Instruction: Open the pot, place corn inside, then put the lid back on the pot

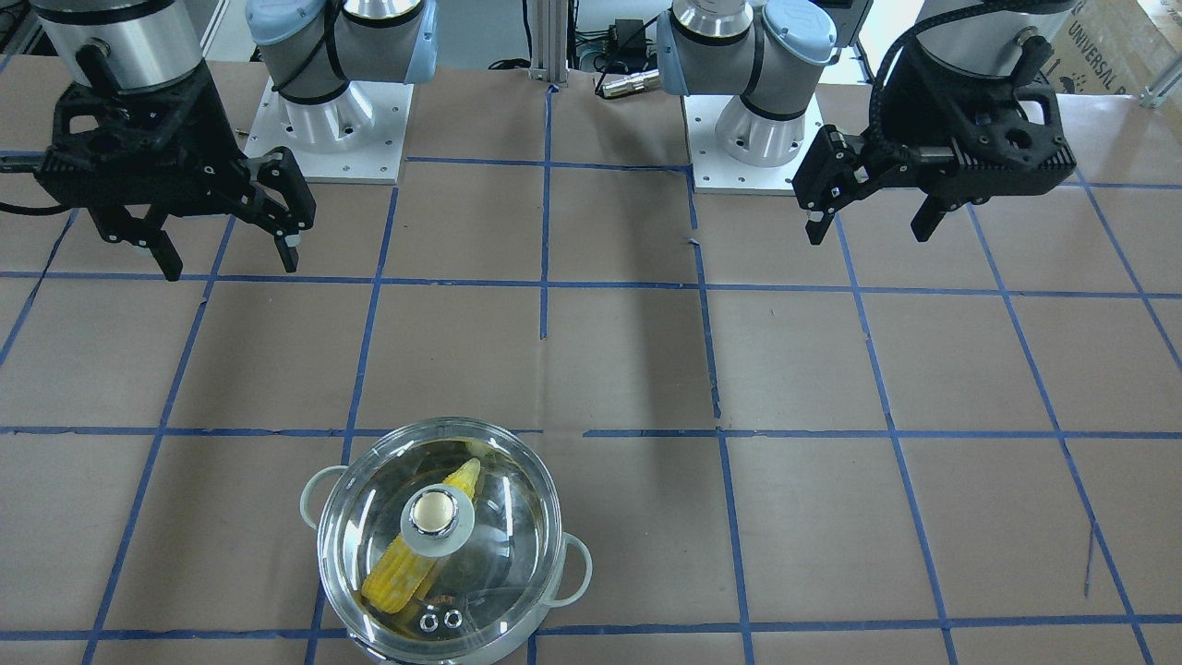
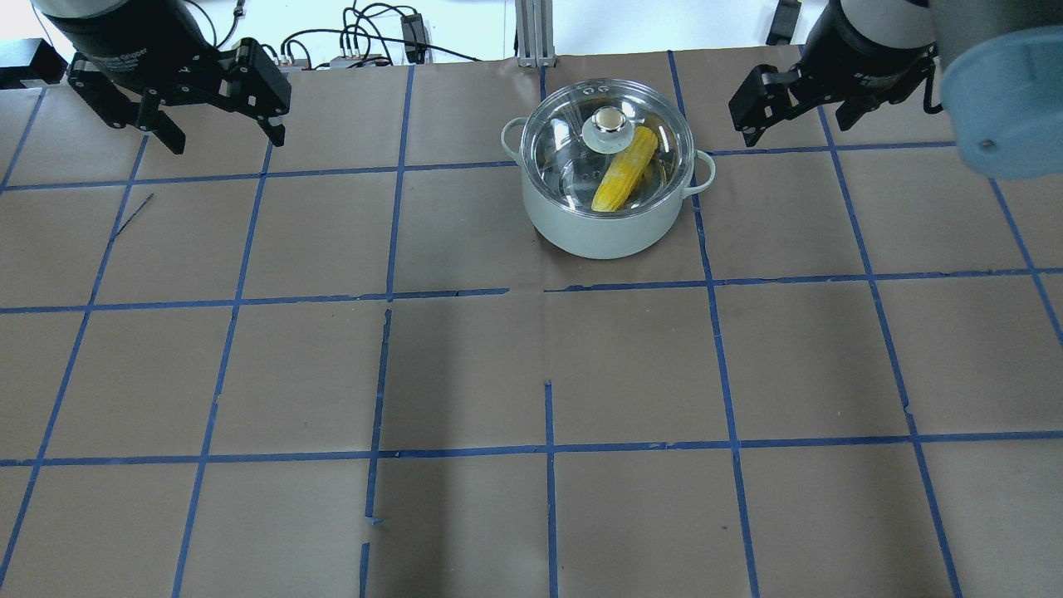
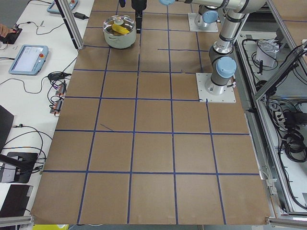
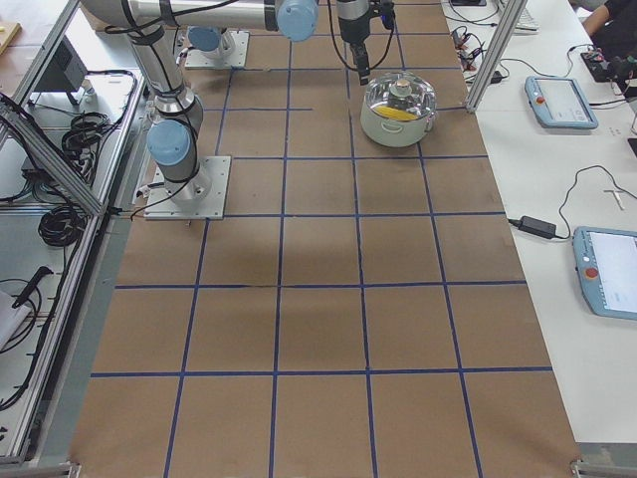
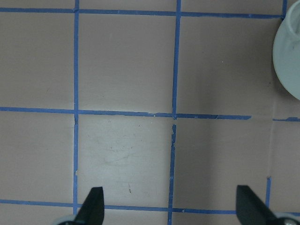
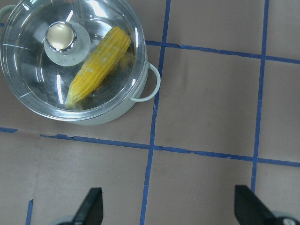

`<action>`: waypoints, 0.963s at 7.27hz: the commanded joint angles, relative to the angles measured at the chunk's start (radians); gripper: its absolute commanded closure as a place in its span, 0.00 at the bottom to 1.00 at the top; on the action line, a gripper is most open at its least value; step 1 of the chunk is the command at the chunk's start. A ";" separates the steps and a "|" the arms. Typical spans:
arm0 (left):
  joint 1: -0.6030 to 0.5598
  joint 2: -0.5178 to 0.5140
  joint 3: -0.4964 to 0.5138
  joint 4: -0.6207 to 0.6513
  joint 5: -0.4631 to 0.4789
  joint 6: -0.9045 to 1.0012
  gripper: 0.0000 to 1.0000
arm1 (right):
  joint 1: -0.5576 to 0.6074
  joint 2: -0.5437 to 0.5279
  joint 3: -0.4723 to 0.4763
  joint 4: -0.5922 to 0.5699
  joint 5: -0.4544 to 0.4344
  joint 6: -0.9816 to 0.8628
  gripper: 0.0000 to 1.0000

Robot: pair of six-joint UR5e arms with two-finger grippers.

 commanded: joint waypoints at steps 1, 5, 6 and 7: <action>-0.002 0.004 -0.002 0.000 0.029 0.007 0.00 | -0.002 -0.004 -0.063 0.052 0.006 -0.003 0.00; -0.005 0.003 -0.003 0.001 0.028 0.009 0.00 | -0.016 0.001 -0.115 0.140 0.006 -0.008 0.00; -0.006 0.001 -0.003 0.001 0.028 0.009 0.00 | -0.016 0.004 -0.120 0.150 0.004 -0.006 0.00; -0.006 0.000 -0.003 0.003 0.026 0.009 0.00 | -0.011 0.006 -0.120 0.152 0.004 -0.006 0.00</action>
